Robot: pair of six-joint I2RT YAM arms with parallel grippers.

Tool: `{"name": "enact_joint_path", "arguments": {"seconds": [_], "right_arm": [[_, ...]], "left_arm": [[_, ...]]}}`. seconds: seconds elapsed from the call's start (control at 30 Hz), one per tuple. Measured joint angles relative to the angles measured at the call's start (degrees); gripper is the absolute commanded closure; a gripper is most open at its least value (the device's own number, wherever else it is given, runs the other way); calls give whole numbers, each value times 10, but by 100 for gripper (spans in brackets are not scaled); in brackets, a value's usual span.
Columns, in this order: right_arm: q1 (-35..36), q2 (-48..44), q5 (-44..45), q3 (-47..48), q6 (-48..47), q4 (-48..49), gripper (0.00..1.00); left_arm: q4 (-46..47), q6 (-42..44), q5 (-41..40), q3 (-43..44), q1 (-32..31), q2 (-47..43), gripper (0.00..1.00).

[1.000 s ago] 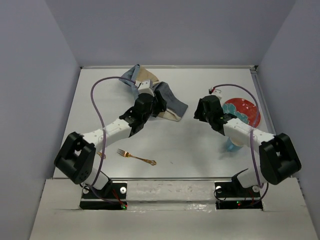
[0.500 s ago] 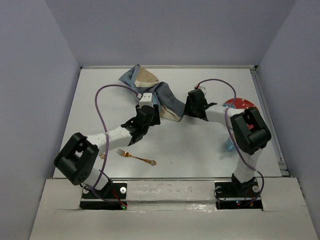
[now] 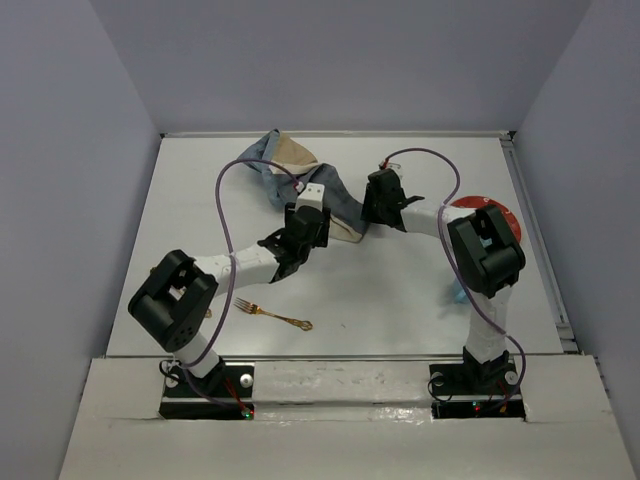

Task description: Set the dinner table for one person

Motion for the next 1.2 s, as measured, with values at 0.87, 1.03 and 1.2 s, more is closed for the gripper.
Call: {"name": "enact_joint_path", "arguments": {"seconds": [0.87, 1.03, 1.2], "right_arm": [[4, 17, 17, 24, -23, -13, 86], [4, 17, 21, 24, -21, -13, 100], [4, 5, 33, 12, -20, -15, 100]], "left_arm": [[-35, 68, -65, 87, 0, 102, 94], [-36, 70, -83, 91, 0, 102, 100], [-40, 45, -71, 84, 17, 84, 100]]}}
